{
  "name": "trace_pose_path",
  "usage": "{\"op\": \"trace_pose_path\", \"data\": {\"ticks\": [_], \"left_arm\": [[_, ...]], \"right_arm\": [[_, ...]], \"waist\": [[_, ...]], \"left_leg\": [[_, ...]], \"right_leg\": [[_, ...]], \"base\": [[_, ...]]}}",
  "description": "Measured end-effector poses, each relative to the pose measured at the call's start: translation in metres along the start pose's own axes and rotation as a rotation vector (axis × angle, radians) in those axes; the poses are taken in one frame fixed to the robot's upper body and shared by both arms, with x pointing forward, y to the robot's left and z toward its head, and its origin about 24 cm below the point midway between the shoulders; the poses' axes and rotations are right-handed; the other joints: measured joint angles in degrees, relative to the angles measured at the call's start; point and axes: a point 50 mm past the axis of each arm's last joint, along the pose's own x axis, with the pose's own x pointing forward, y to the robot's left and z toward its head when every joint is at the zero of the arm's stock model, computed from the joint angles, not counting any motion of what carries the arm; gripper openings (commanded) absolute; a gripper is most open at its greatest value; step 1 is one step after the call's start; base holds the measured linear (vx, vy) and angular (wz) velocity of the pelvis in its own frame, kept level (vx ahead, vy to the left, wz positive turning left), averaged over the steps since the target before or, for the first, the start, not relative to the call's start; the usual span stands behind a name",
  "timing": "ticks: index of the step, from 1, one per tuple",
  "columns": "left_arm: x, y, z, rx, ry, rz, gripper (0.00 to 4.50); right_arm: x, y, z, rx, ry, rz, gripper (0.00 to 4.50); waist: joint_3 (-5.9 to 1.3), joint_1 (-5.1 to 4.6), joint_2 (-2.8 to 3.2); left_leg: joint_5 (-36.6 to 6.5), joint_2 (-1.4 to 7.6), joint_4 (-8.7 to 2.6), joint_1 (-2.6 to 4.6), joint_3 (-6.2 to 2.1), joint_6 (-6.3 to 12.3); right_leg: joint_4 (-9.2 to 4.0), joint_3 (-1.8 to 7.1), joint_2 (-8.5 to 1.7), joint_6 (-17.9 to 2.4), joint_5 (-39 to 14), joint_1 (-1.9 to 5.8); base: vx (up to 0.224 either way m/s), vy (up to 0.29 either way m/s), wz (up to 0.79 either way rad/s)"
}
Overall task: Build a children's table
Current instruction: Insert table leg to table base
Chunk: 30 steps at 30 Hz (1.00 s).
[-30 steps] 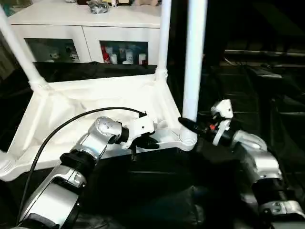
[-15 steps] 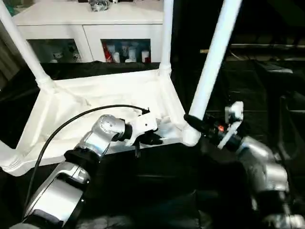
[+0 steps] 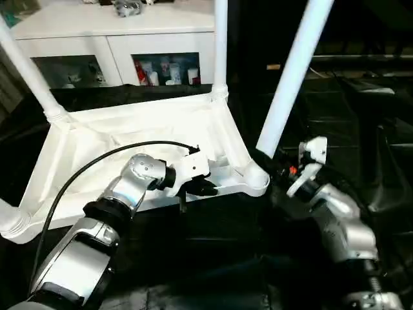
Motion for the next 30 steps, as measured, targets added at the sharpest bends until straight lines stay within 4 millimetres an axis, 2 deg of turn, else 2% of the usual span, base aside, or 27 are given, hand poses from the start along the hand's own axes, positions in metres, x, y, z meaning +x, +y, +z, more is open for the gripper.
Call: {"op": "trace_pose_path", "data": {"ticks": [6, 13, 16, 20, 23, 30], "left_arm": [[-0.008, 0.004, -0.001, -0.01, 0.024, -0.014, 0.0], [-0.015, 0.003, -0.004, -0.012, 0.039, -0.017, 0.0], [-0.023, 0.002, -0.006, -0.019, 0.047, -0.009, 0.0], [-0.026, 0.001, -0.008, -0.016, 0.053, -0.005, 0.0], [-0.028, 0.001, -0.007, -0.016, 0.056, -0.002, 0.0], [-0.03, 0.0, -0.008, -0.023, 0.068, 0.002, 0.0]], "right_arm": [[0.01, -0.003, 0.006, -0.037, 0.118, 0.115, 1.85], [0.017, -0.001, 0.004, -0.026, 0.133, 0.155, 1.85], [0.026, 0.002, 0.001, -0.005, 0.116, 0.166, 1.85], [0.032, 0.006, -0.003, -0.016, 0.111, 0.183, 1.85], [0.036, 0.009, -0.007, -0.029, 0.099, 0.173, 1.85], [0.036, 0.015, -0.014, -0.036, 0.047, 0.153, 1.85]], "waist": [[0.31, -0.08, -0.58], [0.26, -0.35, -1.03], [0.37, -0.88, -1.72], [0.36, -0.99, -2.09], [0.28, -0.98, -2.88], [0.31, -1.09, -3.0]], "left_leg": [[0.0, 0.09, 0.43, -0.16, 0.01, 0.0], [-0.1, 0.09, 0.5, -0.16, 0.01, -0.12], [0.0, 0.15, 0.55, -0.19, 0.01, 0.07], [0.0, 0.17, 0.73, -0.37, 0.01, 0.02], [0.0, 0.23, 0.88, -0.54, 0.01, -0.07], [-0.1, 0.23, 1.11, -0.58, 0.01, -0.23]], "right_leg": [[0.65, 0.02, -0.06, 0.0, -0.1, -0.27], [0.66, 0.04, -0.06, 0.0, -0.1, -0.25], [1.0, 0.05, -0.03, -0.1, -0.2, -0.44], [1.32, 0.1, -0.02, -0.2, -0.3, -0.68], [1.62, 0.14, 0.0, -0.2, -0.3, -0.94], [1.74, 0.19, 0.0, -0.3, -0.3, -0.94]], "base": [[0.0, 0.0, 0.0], [0.0, 0.0, 0.0], [0.0, 0.0, 0.0], [0.0, 0.0, 0.0], [0.0, 0.0, 0.0], [0.0, 0.0, 0.0]]}}
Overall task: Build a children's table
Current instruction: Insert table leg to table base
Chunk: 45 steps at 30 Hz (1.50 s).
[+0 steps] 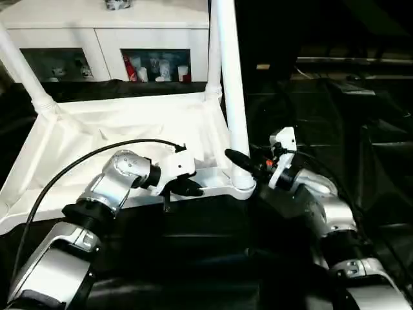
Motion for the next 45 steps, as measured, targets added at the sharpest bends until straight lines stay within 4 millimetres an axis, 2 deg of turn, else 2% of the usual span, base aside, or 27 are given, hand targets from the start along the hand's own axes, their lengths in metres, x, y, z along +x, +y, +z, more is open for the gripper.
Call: {"op": "trace_pose_path", "data": {"ticks": [7, 11, 12, 14, 16, 17, 19, 22, 23, 26, 27, 28, 30, 33, 36, 39, 42, 44, 45], "left_arm": [[0.0, 0.0, 0.0, 0.003, 0.001, 0.0, 0.0], [0.004, 0.0, 0.002, 0.01, -0.013, 0.022, 0.0], [0.005, 0.0, 0.003, 0.015, -0.02, 0.027, 0.0], [0.004, 0.001, 0.003, 0.015, -0.027, 0.031, 0.0], [0.002, 0.001, 0.001, -0.019, -0.057, 0.037, 0.0], [0.0, 0.001, 0.0, -0.05, -0.075, 0.031, 0.47], [-0.006, 0.002, 0.001, -0.137, -0.154, 0.014, 0.58], [-0.024, 0.011, 0.023, -0.171, -0.323, 0.024, 0.78], [-0.032, 0.014, 0.032, -0.188, -0.377, 0.03, 1.01], [-0.049, 0.032, 0.063, -0.205, -0.536, 0.114, 1.12], [-0.052, 0.044, 0.084, -0.237, -0.651, 0.199, 1.29], [-0.058, 0.05, 0.098, -0.235, -0.709, 0.243, 1.46], [-0.066, 0.061, 0.122, -0.269, -0.833, 0.313, 1.46], [-0.061, 0.064, 0.141, -0.403, -0.99, 0.279, 1.79], [-0.047, 0.059, 0.145, -0.478, -1.016, 0.198, 1.89], [-0.04, 0.053, 0.148, -0.556, -1.077, 0.096, 2.27], [-0.033, 0.045, 0.156, -0.581, -1.104, 0.018, 2.44], [-0.032, 0.044, 0.156, -0.578, -1.098, 0.018, 2.73], [-0.032, 0.043, 0.156, -0.575, -1.093, 0.011, 2.73]], "right_arm": [[-0.006, 0.005, -0.006, 0.01, -0.07, -0.065, 1.85], [-0.011, 0.005, -0.003, 0.021, -0.107, -0.117, 1.85], [-0.013, 0.004, -0.001, 0.027, -0.122, -0.129, 1.85], [-0.014, 0.002, 0.007, 0.023, -0.154, -0.148, 1.85], [-0.016, -0.006, 0.023, 0.014, -0.202, -0.179, 1.85], [-0.017, -0.009, 0.033, 0.008, -0.231, -0.186, 1.85], [-0.017, -0.013, 0.056, -0.021, -0.298, -0.183, 1.85], [-0.015, -0.012, 0.079, -0.06, -0.344, -0.147, 1.85], [-0.015, -0.01, 0.082, -0.064, -0.34, -0.124, 1.85], [-0.015, -0.006, 0.082, -0.06, -0.288, -0.067, 1.85], [-0.015, -0.005, 0.08, -0.056, -0.261, -0.054, 1.85], [-0.012, -0.002, 0.078, -0.049, -0.245, -0.031, 1.85], [-0.006, 0.006, 0.075, -0.042, -0.229, 0.009, 1.85], [-0.005, 0.007, 0.075, -0.035, -0.221, 0.016, 1.85], [-0.003, 0.009, 0.076, -0.035, -0.22, 0.026, 1.85], [-0.004, 0.009, 0.076, -0.035, -0.221, 0.025, 1.85], [-0.002, 0.009, 0.077, -0.032, -0.215, 0.026, 1.85], [-0.002, 0.01, 0.076, -0.027, -0.215, 0.028, 1.85], [-0.001, 0.01, 0.076, -0.026, -0.212, 0.03, 1.85]], "waist": [[0.0, 0.05, 0.07], [0.19, 0.2, 0.49], [0.3, 0.38, 0.75], [0.52, 0.46, 1.14], [0.69, 0.42, 1.45], [0.7, 0.42, 1.46], [0.71, 0.49, 1.48], [0.69, 0.97, 1.45], [0.71, 1.05, 1.43], [0.73, 1.89, 1.34], [0.82, 2.58, 1.14], [0.88, 2.61, 1.0], [0.88, 2.67, 0.93], [0.88, 2.72, 0.78], [0.92, 2.77, 0.69], [0.92, 2.71, 0.7], [0.92, 2.82, 0.7], [0.92, 2.68, 0.7], [0.93, 2.63, 0.68]], "left_leg": [[0.0, 0.0, 0.03, 0.01, -0.02, -0.01], [0.0, -0.01, 0.11, -0.02, -0.03, -0.01], [0.0, -0.01, 0.16, -0.03, -0.05, -0.01], [0.0, -0.02, 0.21, -0.04, -0.05, -0.01], [0.0, -0.03, 0.25, -0.12, -0.05, 0.0], [0.0, -0.02, 0.26, -0.14, -0.05, 0.0], [0.0, -0.01, 0.26, -0.21, -0.06, 0.03], [0.2, -0.01, 0.28, -0.18, -0.05, 0.26], [0.2, 0.0, 0.3, -0.17, -0.05, 0.25], [0.2, -0.01, 0.49, -0.15, -0.06, 0.26], [0.1, 0.0, 0.6, -0.22, -0.05, 0.16], [0.1, 0.0, 0.6, -0.22, -0.03, 0.15], [0.1, -0.01, 0.8, -0.2, -0.04, 0.17], [0.1, -0.05, 0.9, -0.26, -0.04, 0.22], [0.2, -0.05, 0.9, -0.35, -0.06, 0.42], [0.3, -0.04, 0.88, -0.41, -0.08, 0.49], [0.3, -0.04, 0.89, -0.45, -0.12, 0.51], [0.3, -0.04, 0.89, -0.45, -0.12, 0.51], [0.3, -0.03, 0.89, -0.43, -0.13, 0.5]], "right_leg": [[0.08, 0.0, 0.0, 0.0, 0.0, 0.0], [0.1, 0.0, -0.02, 0.0, 0.0, 0.01], [0.12, -0.01, -0.03, -0.1, 0.0, 0.04], [0.13, 0.01, -0.03, -0.1, 0.1, 0.03], [0.16, 0.02, -0.03, -0.2, 0.1, -0.05], [0.23, 0.02, -0.03, -0.2, 0.1, -0.11], [0.3, 0.01, -0.02, -0.2, 0.1, -0.22], [0.46, 0.0, -0.02, -0.4, 0.0, -0.24], [0.51, 0.0, -0.02, -0.4, 0.0, -0.25], [0.66, 0.0, -0.05, -0.4, 0.0, -0.22], [0.73, -0.01, -0.08, -0.4, 0.0, -0.22], [0.73, -0.01, -0.1, -0.4, 0.0, -0.2], [0.74, 0.01, -0.14, -0.3, 0.0, -0.11], [0.73, 0.03, -0.18, -0.3, 0.0, -0.07], [0.74, 0.01, -0.17, -0.3, 0.0, -0.14], [0.74, -0.02, -0.16, -0.3, 0.0, -0.19], [0.72, -0.06, -0.16, -0.3, 0.0, -0.2], [0.73, -0.06, -0.16, -0.3, 0.0, -0.21], [0.74, -0.06, -0.15, -0.3, 0.0, -0.2]], "base": [[0.0, 0.0, 0.0], [0.0, 0.0, 0.0], [0.0, 0.0, 0.0], [0.0, 0.0, 0.0], [0.0, 0.0, 0.0], [0.0, 0.0, 0.0], [0.0, 0.0, 0.0], [0.0, 0.0, 0.0], [0.0, 0.0, 0.0], [0.0, 0.0, 0.0], [0.0, 0.0, 0.0], [0.0, 0.0, 0.0], [0.0, 0.0, 0.0], [0.0, 0.0, 0.0], [0.0, 0.0, 0.0], [0.0, 0.0, 0.0], [0.0, 0.0, 0.0], [0.0, 0.0, 0.0], [0.0, 0.0, 0.0]]}}
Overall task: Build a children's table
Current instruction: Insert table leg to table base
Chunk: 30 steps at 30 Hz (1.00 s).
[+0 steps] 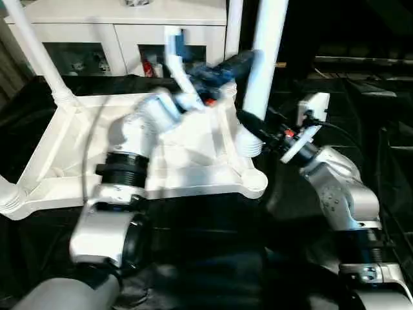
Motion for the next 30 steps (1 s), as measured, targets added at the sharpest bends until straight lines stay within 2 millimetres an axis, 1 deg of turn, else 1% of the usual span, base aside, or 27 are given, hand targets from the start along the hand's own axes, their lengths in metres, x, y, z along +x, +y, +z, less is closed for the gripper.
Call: {"op": "trace_pose_path", "data": {"ticks": [2, 4, 7, 8, 11, 12, 15, 17, 18, 20, 24, 30], "left_arm": [[-0.003, -0.001, 0.0, 0.003, 0.008, -0.009, 2.85], [-0.005, -0.001, 0.0, 0.006, 0.011, -0.013, 3.08], [-0.006, -0.002, -0.002, 0.009, 0.013, -0.014, 3.17], [-0.005, -0.001, -0.003, 0.016, 0.012, -0.003, 3.35], [-0.001, 0.002, -0.007, 0.063, 0.034, 0.059, 3.38], [-0.001, 0.003, -0.008, 0.079, 0.048, 0.078, 3.1], [-0.001, 0.004, -0.007, 0.09, 0.048, 0.1, 2.98], [-0.003, 0.004, -0.006, 0.092, 0.051, 0.1, 2.67], [-0.004, 0.004, -0.005, 0.092, 0.054, 0.1, 2.6], [-0.004, 0.004, -0.005, 0.093, 0.057, 0.089, 2.56], [-0.004, 0.004, -0.003, 0.101, 0.063, 0.089, 2.1], [-0.001, 0.002, 0.001, 0.104, 0.064, 0.087, 1.98]], "right_arm": [[0.001, 0.001, -0.001, -0.001, 0.007, 0.007, 1.85], [0.001, 0.002, -0.002, -0.005, 0.016, 0.015, 1.85], [0.001, 0.005, 0.0, -0.019, 0.028, 0.029, 1.85], [0.003, 0.006, -0.001, -0.028, 0.034, 0.037, 1.85], [0.004, 0.011, -0.005, -0.037, 0.057, 0.056, 1.85], [0.003, 0.011, -0.006, -0.031, 0.064, 0.051, 1.85], [0.002, 0.01, -0.007, -0.022, 0.076, 0.044, 1.85], [0.002, 0.01, -0.007, -0.022, 0.078, 0.046, 1.85], [0.002, 0.01, -0.008, -0.024, 0.08, 0.047, 1.85], [0.002, 0.01, -0.008, -0.028, 0.084, 0.046, 1.85], [0.001, 0.009, -0.006, -0.037, 0.084, 0.047, 1.85], [0.001, 0.008, -0.003, -0.057, 0.067, 0.041, 1.85]], "waist": [[0.0, -0.02, -0.01], [0.02, -0.02, -0.04], [0.06, 0.08, -0.08], [0.06, 0.11, -0.08], [0.07, 0.08, -0.12], [0.08, 0.09, -0.12], [0.07, 0.08, -0.07], [0.06, 0.01, 0.16], [0.05, -0.07, 0.29], [0.04, -0.03, 0.31], [0.05, -0.05, 0.35], [-0.08, -0.09, 0.65]], "left_leg": [[0.0, 0.0, 0.01, 0.01, -0.01, 0.0], [0.0, 0.0, 0.01, 0.0, 0.0, 0.0], [0.0, 0.0, 0.03, -0.02, -0.01, 0.0], [0.0, 0.0, 0.03, -0.02, -0.01, 0.01], [0.0, 0.0, 0.03, -0.02, -0.01, 0.01], [0.0, 0.0, 0.03, -0.02, -0.02, 0.01], [0.0, 0.0, 0.03, -0.01, -0.03, 0.01], [0.0, 0.0, 0.05, -0.01, -0.05, 0.0], [0.0, -0.01, 0.04, -0.01, -0.05, 0.0], [0.0, 0.0, 0.04, 0.0, -0.07, 0.0], [0.0, 0.0, 0.05, -0.01, -0.07, 0.0], [0.0, 0.0, 0.05, -0.01, -0.07, 0.0]], "right_leg": [[0.0, 0.0, 0.0, 0.0, 0.0, 0.0], [-0.01, 0.01, 0.0, 0.0, 0.0, 0.02], [-0.01, 0.0, 0.0, 0.0, 0.0, 0.03], [-0.02, 0.01, 0.0, 0.0, 0.0, 0.03], [-0.03, 0.01, 0.0, 0.0, 0.0, 0.05], [-0.02, 0.0, 0.0, 0.0, 0.0, 0.05], [-0.01, 0.0, 0.0, 0.0, 0.0, 0.05], [-0.01, -0.01, 0.01, 0.0, 0.0, 0.05], [-0.01, 0.0, 0.01, 0.0, 0.0, 0.05], [0.01, -0.03, 0.02, 0.0, 0.0, 0.05], [0.0, -0.02, 0.02, 0.0, 0.0, 0.05], [0.0, -0.03, 0.02, 0.0, 0.0, 0.06]], "base": [[0.0, 0.0, 0.0], [0.0, 0.0, 0.0], [0.0, 0.0, 0.0], [0.0, 0.0, 0.0], [0.0, 0.0, 0.0], [0.0, 0.0, 0.0], [0.0, 0.0, 0.0], [0.0, 0.0, 0.0], [0.0, 0.0, 0.0], [0.0, 0.0, 0.0], [0.0, 0.0, 0.0], [0.0, 0.0, 0.0]]}}
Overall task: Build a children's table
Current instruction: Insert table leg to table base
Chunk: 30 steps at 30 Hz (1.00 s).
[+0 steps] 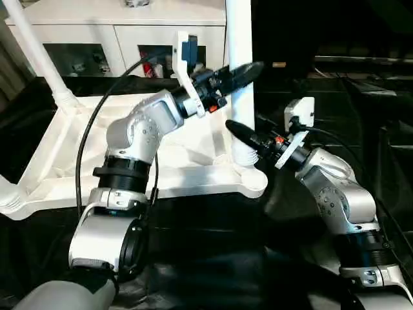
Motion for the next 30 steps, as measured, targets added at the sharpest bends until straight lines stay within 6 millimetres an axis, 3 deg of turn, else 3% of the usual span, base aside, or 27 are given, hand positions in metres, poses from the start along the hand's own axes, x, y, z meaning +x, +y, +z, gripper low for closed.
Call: {"op": "trace_pose_path", "data": {"ticks": [1, 4, 10, 15, 30], "left_arm": [[0.0, 0.0, 0.0, 0.002, 0.001, -0.001, 1.97], [0.002, -0.003, 0.0, 0.034, 0.023, 0.003, 1.97], [0.009, -0.012, -0.005, 0.183, 0.112, -0.001, 1.89], [0.012, -0.013, -0.013, 0.263, 0.178, 0.009, 1.88], [0.003, -0.009, -0.01, 0.336, 0.182, 0.061, 1.87]], "right_arm": [[0.0, 0.0, 0.0, -0.004, 0.0, 0.0, 2.2], [-0.001, -0.001, 0.0, -0.007, 0.004, -0.001, 2.55], [-0.002, -0.005, -0.001, -0.023, 0.1, -0.006, 3.0], [0.004, -0.006, -0.003, -0.037, 0.233, -0.006, 3.04], [0.005, -0.002, 0.006, 0.023, 0.24, 0.016, 3.04]], "waist": [[0.0, 0.0, 0.01], [0.0, 0.0, 0.01], [0.0, 0.0, 0.0], [0.0, -0.06, -0.01], [0.02, 0.19, -0.07]], "left_leg": [[0.0, 0.0, 0.0, 0.0, 0.0, 0.0], [0.0, 0.0, 0.0, 0.0, -0.01, 0.0], [0.0, 0.0, 0.02, 0.01, -0.01, 0.01], [0.0, 0.0, 0.04, 0.02, -0.01, 0.01], [0.0, 0.0, 0.09, 0.0, -0.01, 0.01]], "right_leg": [[0.0, 0.0, 0.0, 0.0, 0.0, 0.0], [0.0, 0.0, 0.0, 0.0, 0.0, 0.0], [0.02, 0.0, 0.0, 0.0, 0.0, 0.02], [0.03, 0.01, 0.0, 0.0, 0.0, 0.02], [0.08, 0.02, 0.0, 0.0, 0.0, 0.01]], "base": [[0.0, 0.0, 0.0], [0.0, 0.0, 0.0], [0.0, 0.0, 0.0], [0.0, 0.0, 0.0], [0.0, 0.0, 0.0]]}}
